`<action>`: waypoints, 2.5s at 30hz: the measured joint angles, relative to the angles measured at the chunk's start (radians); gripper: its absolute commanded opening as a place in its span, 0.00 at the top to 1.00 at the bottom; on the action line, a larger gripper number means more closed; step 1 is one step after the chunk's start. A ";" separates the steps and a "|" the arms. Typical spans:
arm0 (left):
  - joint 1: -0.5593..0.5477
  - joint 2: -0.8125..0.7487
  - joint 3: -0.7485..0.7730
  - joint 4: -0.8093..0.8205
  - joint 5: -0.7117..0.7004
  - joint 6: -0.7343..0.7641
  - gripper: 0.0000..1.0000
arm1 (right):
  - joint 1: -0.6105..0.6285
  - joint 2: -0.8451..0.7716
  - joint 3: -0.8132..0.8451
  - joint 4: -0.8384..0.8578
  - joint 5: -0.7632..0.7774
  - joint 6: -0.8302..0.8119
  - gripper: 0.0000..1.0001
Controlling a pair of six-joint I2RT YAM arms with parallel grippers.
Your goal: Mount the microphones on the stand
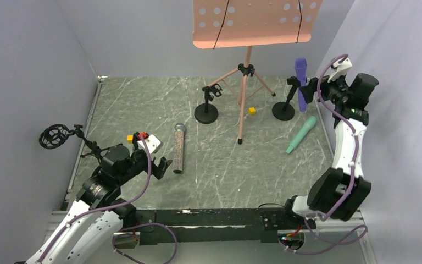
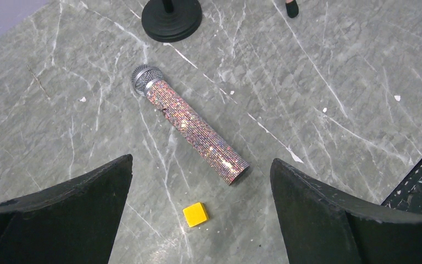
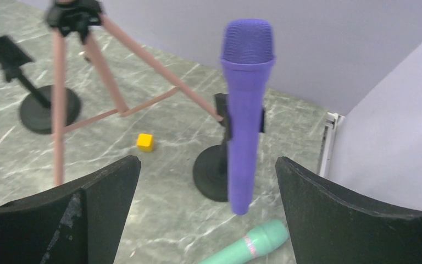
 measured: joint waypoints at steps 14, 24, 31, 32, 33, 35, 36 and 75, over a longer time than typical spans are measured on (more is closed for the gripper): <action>0.005 -0.019 0.071 0.031 -0.056 -0.332 0.01 | 0.018 -0.351 -0.412 -0.202 -0.489 -0.024 0.00; 0.005 0.178 0.097 0.108 -0.021 -0.465 0.01 | 0.031 -0.348 -0.458 -0.212 -0.562 -0.016 0.00; 0.019 0.496 0.140 0.238 0.079 -0.460 0.01 | 0.031 -0.363 -0.458 -0.209 -0.542 -0.005 0.00; 0.031 0.562 0.162 0.272 0.107 -0.453 0.01 | 0.031 -0.364 -0.458 -0.209 -0.541 -0.005 0.00; 0.041 0.612 0.179 0.303 0.128 -0.445 0.01 | 0.031 -0.364 -0.458 -0.209 -0.539 -0.005 0.00; 0.073 0.724 0.213 0.404 0.178 -0.430 0.01 | 0.031 -0.364 -0.458 -0.209 -0.535 -0.005 0.00; 0.091 0.780 0.224 0.467 0.207 -0.423 0.02 | 0.031 -0.364 -0.458 -0.209 -0.534 -0.005 0.00; 0.323 1.641 0.848 1.038 0.893 -0.242 0.34 | 0.031 -0.369 -0.457 -0.234 -0.513 -0.031 0.00</action>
